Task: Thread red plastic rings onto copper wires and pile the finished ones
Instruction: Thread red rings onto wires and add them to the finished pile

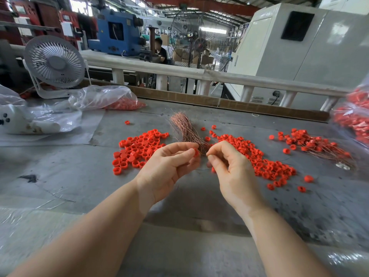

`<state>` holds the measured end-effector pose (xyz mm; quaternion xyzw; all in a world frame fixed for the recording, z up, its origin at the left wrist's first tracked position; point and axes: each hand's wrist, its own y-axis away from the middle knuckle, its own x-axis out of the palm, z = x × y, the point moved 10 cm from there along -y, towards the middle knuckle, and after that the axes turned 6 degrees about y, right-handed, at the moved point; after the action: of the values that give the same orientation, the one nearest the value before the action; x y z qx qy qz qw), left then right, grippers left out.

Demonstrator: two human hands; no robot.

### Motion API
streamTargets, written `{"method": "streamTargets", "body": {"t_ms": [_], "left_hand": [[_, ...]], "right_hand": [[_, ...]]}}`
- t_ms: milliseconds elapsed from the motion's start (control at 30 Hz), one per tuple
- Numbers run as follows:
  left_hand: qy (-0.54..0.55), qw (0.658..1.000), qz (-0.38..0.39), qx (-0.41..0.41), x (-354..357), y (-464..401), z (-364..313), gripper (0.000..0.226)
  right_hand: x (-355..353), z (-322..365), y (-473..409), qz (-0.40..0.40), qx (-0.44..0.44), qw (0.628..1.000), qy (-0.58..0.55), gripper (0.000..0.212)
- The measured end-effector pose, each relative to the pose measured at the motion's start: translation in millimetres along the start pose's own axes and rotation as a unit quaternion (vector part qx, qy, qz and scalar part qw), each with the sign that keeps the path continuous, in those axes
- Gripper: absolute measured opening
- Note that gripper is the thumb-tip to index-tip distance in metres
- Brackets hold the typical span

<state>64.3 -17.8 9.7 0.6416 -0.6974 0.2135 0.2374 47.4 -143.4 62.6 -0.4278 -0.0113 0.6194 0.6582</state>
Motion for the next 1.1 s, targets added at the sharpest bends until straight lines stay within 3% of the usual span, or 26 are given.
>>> {"method": "streamTargets", "body": {"t_ms": [267, 333, 433, 533, 1100], "left_hand": [[-0.042, 0.999, 0.014, 0.021, 3, 0, -3, 0.015], [-0.13, 0.99, 0.006, 0.06, 4, 2, -7, 0.018], [-0.292, 0.948, 0.007, 0.126, 11, 6, -16, 0.026], [-0.355, 0.92, 0.015, 0.166, 17, 9, -23, 0.029], [-0.443, 0.864, -0.01, 0.24, 17, 12, -33, 0.028]], "right_hand": [[1, -4, 0, -0.003, 0.01, 1.0, -0.005, 0.022], [2, -5, 0, 0.002, 0.016, 1.0, -0.004, 0.023], [3, -6, 1, 0.011, 0.027, 1.0, 0.004, 0.022], [4, -4, 1, 0.02, 0.031, 0.999, 0.01, 0.021], [4, -5, 1, 0.029, 0.044, 0.999, 0.005, 0.019]]}}
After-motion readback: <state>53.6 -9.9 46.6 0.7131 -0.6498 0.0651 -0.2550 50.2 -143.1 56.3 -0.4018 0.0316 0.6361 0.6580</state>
